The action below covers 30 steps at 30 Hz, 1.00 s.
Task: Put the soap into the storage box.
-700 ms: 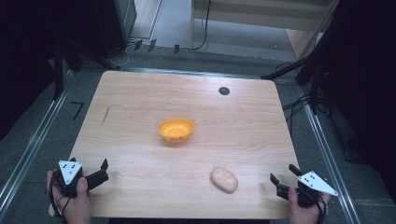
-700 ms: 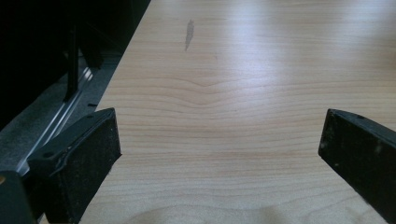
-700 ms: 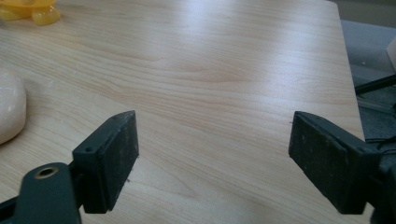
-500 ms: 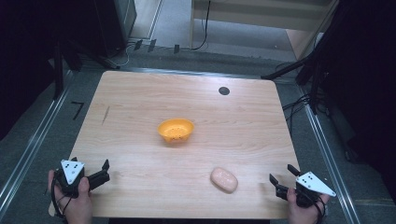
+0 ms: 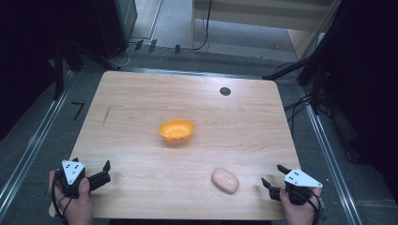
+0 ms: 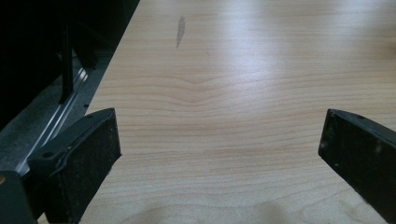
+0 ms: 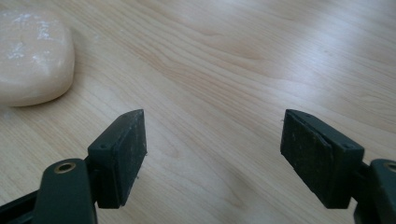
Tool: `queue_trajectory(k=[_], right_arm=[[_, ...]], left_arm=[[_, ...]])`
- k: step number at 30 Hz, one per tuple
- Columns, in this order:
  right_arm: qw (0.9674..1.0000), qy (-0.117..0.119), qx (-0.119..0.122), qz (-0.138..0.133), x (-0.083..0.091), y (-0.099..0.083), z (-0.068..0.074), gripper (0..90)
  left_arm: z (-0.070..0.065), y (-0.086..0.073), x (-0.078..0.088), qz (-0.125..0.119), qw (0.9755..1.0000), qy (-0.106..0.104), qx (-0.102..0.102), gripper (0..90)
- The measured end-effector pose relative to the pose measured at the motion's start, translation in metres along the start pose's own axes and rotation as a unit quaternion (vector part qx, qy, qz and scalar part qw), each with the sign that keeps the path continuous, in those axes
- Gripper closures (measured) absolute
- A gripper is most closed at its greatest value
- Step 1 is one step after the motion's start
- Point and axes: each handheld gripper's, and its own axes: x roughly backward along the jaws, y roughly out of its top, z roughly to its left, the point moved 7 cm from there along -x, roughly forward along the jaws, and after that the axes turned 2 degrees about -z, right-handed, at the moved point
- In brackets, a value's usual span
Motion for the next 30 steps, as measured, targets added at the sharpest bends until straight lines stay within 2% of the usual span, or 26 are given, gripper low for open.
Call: queue_trajectory(k=[5,6,13,30], right_arm=[[0.9998,0.012,0.005,0.013,-0.005,0.004,0.004,24.4],[0.9996,0.022,0.005,0.019,-0.007,0.006,0.006,25.0],[0.9979,0.048,0.008,0.043,-0.014,0.011,0.012,25.5],[0.9928,0.083,0.035,0.079,-0.021,0.033,0.027,24.7]], left_arm=[[0.0,0.0,-0.001,0.006,1.0,-0.003,0.003,0.0],[0.0,0.0,-0.001,0.007,1.0,-0.003,0.003,0.0],[0.0,-0.001,-0.001,0.009,1.0,-0.004,0.0,0.0],[0.0,0.0,-0.002,0.01,0.9999,-0.006,0.005,0.0]])
